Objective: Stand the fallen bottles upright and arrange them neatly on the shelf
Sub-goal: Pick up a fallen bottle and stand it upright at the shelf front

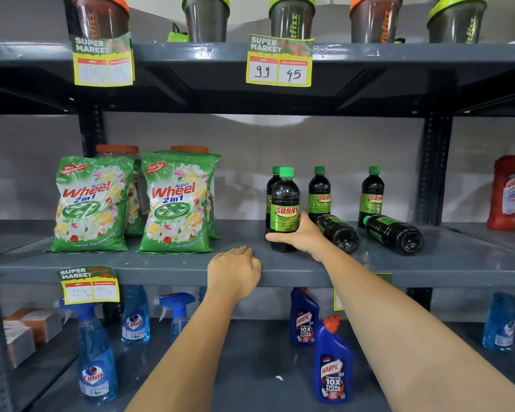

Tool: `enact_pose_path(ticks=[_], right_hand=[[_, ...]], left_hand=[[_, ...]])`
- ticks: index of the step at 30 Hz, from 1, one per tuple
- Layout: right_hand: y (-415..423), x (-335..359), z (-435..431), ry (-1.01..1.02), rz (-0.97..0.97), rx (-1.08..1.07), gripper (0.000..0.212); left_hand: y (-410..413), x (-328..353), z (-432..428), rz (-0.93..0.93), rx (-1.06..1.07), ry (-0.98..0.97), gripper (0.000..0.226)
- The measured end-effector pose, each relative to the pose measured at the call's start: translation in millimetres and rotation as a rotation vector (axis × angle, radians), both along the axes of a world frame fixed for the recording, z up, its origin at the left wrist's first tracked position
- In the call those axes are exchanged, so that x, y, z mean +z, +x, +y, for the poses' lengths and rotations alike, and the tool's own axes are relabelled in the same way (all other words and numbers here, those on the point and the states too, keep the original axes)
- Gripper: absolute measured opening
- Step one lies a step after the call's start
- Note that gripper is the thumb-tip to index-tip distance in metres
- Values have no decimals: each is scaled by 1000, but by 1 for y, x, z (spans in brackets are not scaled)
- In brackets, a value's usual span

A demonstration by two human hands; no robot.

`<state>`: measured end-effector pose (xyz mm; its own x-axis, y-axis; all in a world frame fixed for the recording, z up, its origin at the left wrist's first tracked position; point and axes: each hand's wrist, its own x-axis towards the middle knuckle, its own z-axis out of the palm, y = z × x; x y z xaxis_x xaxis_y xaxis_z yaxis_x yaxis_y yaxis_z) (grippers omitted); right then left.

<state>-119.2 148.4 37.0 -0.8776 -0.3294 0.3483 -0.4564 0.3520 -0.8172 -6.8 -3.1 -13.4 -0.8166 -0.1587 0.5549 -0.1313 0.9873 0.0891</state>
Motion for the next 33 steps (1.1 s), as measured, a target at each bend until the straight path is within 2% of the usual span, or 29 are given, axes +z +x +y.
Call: enact_pose_path(ticks=[4, 9, 13, 19, 28, 33], right_hand=[[-2, -2, -1, 39, -5, -11, 79], [4, -3, 3, 63, 1, -33, 85], [11, -6, 8, 71, 21, -23, 100], [27, -9, 19, 56, 32, 29, 98], [41, -11, 25, 56, 13, 32, 101], [45, -11, 28, 68, -25, 66, 113]], left_hand=[[-1, -1, -1, 1, 6, -2, 90], [-1, 0, 0, 5, 1, -5, 82], [0, 1, 0, -29, 3, 10, 63], [-1, 1, 0, -61, -8, 44, 45], [2, 5, 2, -100, 0, 53, 45], [3, 6, 3, -115, -18, 50, 44]])
